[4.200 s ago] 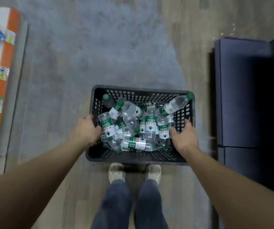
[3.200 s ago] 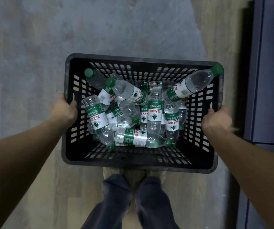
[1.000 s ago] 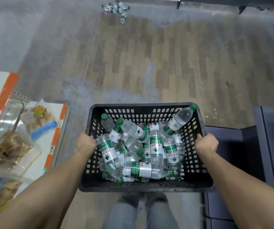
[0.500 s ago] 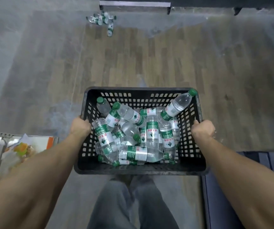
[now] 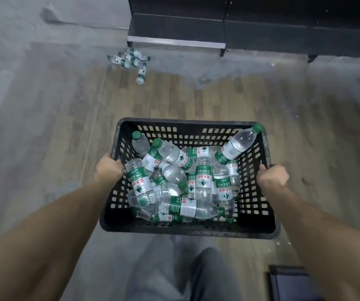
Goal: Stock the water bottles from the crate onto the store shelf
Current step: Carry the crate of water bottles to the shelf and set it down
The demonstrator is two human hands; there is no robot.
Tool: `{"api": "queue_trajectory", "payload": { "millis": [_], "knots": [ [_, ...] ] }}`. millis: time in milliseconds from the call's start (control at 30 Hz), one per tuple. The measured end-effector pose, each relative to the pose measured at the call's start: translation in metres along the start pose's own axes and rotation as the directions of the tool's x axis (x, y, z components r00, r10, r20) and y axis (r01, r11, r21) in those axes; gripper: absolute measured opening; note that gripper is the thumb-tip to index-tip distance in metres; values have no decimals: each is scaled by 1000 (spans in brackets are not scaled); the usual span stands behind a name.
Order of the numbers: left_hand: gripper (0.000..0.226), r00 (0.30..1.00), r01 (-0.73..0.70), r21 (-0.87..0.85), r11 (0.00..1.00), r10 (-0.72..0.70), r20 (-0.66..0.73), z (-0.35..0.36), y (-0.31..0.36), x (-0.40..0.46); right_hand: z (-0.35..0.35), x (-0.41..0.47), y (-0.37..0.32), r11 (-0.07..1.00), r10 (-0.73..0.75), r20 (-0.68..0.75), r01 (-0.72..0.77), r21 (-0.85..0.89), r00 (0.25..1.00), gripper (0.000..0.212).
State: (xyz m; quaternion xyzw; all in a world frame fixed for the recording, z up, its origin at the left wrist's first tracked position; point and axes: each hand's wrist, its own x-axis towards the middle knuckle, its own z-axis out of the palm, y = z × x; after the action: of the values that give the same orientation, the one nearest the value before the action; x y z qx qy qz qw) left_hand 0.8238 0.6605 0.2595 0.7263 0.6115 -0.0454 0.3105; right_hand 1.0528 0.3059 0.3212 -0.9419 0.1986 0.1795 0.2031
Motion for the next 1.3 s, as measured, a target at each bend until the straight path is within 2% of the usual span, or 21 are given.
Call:
{"api": "queue_trajectory", "payload": {
  "millis": [233,433,767,1033,1200,1300],
  "knots": [
    [30,997,-66,9,998,65,48,-23,105,106,9,65,-117,1000,14,4,-14,22,1000,36],
    [28,997,-72,-4,997,72,-1,-26,198,186,20,140,-214,1000,3,25,-3,-7,1000,37],
    [24,999,-50,128,991,50,6,1,333,306,44,276,-353,999,15,35,-13,-47,999,43],
    [15,999,-32,5,999,32,37,26,430,411,52,369,-456,996,-19,4,19,-90,1000,41],
    [19,997,-8,-59,998,12,73,42,494,490,68,423,-528,997,-5,5,5,-76,1000,41],
    [23,994,-18,-22,1000,20,104,51,530,536,84,455,-573,997,23,-1,-24,-67,1000,43]
  ]
}}
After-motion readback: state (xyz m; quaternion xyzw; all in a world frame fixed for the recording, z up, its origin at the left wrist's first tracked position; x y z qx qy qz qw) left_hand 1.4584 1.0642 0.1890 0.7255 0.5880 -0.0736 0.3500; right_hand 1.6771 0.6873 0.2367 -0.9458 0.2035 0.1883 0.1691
